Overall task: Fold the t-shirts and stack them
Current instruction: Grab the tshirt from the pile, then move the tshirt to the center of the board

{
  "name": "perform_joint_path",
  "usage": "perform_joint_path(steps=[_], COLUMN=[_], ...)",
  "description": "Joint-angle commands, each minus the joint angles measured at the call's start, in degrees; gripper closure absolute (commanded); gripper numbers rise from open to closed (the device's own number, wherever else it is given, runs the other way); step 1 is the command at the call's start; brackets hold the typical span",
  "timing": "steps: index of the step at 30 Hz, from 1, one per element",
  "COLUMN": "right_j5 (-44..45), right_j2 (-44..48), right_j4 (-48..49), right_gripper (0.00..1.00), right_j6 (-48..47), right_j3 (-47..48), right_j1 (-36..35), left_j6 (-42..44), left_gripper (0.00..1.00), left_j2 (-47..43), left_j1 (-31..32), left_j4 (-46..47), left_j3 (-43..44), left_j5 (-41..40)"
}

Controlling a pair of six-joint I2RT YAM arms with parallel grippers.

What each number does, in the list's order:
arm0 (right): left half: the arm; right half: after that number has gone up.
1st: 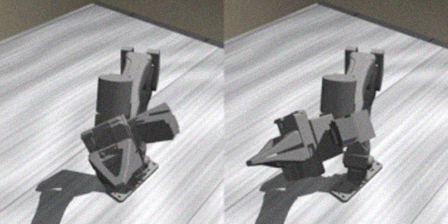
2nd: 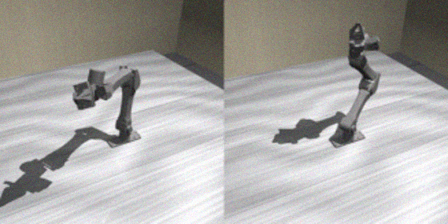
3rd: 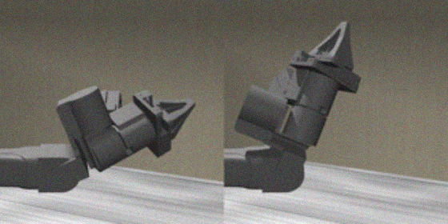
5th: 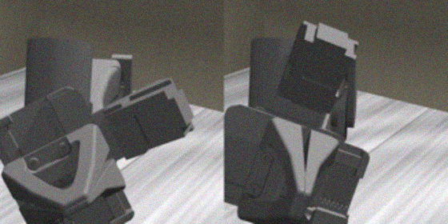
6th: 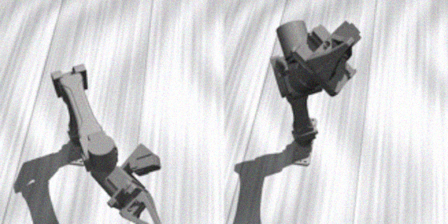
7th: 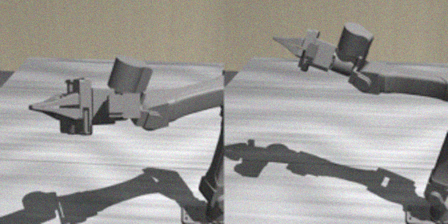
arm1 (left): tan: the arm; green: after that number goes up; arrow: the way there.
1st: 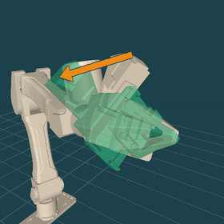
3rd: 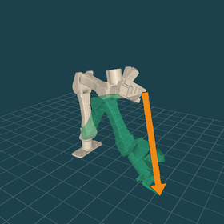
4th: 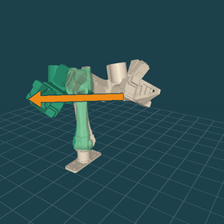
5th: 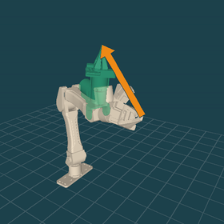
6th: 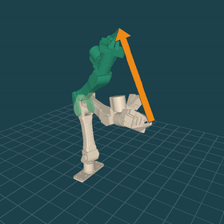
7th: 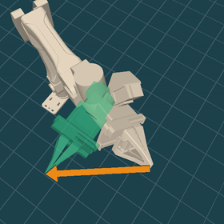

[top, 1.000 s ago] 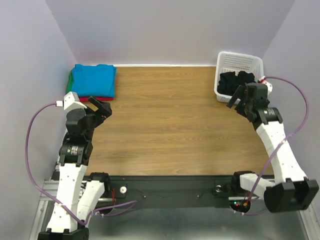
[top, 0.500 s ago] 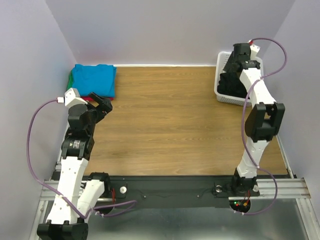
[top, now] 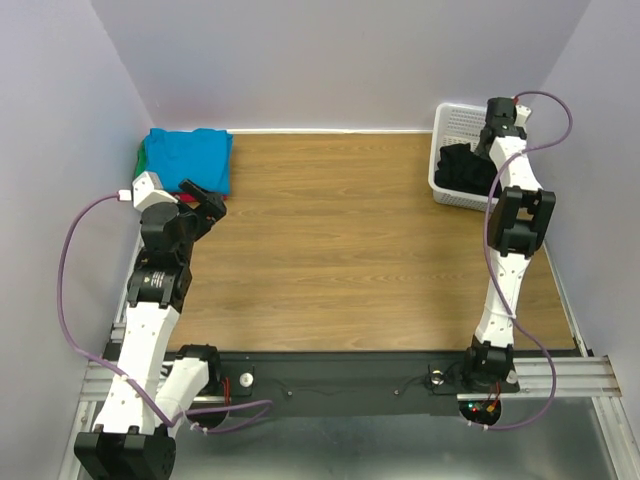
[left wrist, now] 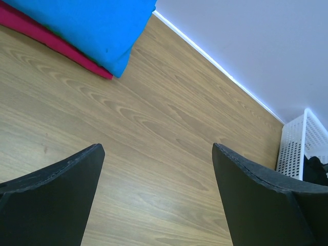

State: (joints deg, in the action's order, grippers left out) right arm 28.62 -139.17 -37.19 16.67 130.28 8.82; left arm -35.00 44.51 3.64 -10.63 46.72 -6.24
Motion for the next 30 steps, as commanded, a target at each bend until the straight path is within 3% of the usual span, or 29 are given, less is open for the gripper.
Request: perform_joint_path(steps=[1,4,6,7,16,21,30], right_j5=[-0.1,-2.2,-5.8,-6.9,-12.5,-11.0,-19.8], right_j2=[0.4,0.3,0.4,0.4,6.3,16.5,31.5], right_j4=[1.3,1.5,1.5,1.5,1.7,2.3,4.2], right_gripper=[0.44,0.62,0.95,1.0,1.0,1.0,1.0], right_j6=[-2.6,-3.3,-3.3,-2.9,-2.8,-4.1,-3.7], right_j3=[4.3,4.7,4.6,4.5,4.8,5.7,5.9], right_j1=[-1.2,-1.1,-0.7,-0.6,-0.3,-0.3,-0.4], left_j6=[-0.3,-0.2,-0.2,-0.2,-1.3,-1.4,-1.2], left_gripper=[0.01,0.01,0.01,0.01,0.01,0.01,0.01], left_j2=[0.0,0.1,0.3,0.3,-0.7,-1.9,-5.0], left_j1=[-0.1,-0.1,-0.1,-0.1,-0.1,-0.1,-0.1], left_j4=[3.2,3.5,3.5,3.3,1.1,-0.2,-5.3], left_j3=[-0.6,-0.8,-0.8,-0.8,0.2,1.2,1.4], left_j5=[-1.0,-1.0,-1.1,-1.1,-4.0,-2.5,-1.1])
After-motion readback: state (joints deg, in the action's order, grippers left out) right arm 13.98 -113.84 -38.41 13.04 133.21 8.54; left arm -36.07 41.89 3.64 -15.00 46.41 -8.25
